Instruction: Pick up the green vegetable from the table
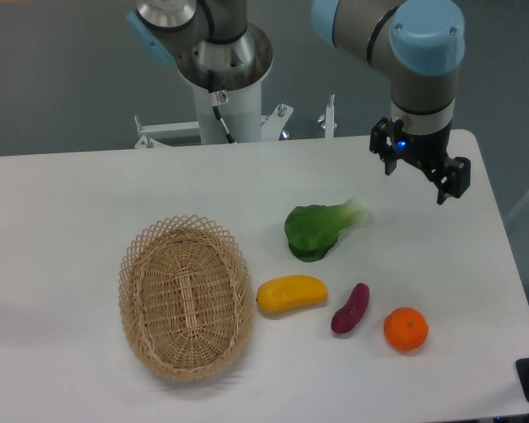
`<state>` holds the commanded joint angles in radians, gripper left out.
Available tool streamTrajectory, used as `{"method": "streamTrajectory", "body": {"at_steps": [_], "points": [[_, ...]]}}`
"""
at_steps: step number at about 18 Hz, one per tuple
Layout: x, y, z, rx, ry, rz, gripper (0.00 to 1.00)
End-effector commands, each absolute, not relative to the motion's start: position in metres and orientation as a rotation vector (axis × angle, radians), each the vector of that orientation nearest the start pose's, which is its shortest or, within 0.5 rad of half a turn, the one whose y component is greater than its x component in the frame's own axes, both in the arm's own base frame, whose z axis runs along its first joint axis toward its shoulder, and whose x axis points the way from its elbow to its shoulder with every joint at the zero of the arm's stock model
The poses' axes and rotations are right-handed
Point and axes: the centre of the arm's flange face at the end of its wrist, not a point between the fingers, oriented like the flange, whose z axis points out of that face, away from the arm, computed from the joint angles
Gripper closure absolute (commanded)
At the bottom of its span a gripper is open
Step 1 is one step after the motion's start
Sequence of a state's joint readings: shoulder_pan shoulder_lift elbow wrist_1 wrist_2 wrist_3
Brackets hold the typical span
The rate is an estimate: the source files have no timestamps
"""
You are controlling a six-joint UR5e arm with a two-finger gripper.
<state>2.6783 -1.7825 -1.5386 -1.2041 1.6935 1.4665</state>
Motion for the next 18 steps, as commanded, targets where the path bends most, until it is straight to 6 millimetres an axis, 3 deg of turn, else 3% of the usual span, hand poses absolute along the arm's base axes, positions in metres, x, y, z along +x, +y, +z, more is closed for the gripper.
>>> {"method": "streamTrajectory", "body": {"at_steps": [13, 18], "points": [[-0.470, 0.367, 0.406, -3.144, 0.535, 0.276, 0.00], [-0.457, 0.360, 0.365, -3.133, 0.538, 0.226, 0.00]]}}
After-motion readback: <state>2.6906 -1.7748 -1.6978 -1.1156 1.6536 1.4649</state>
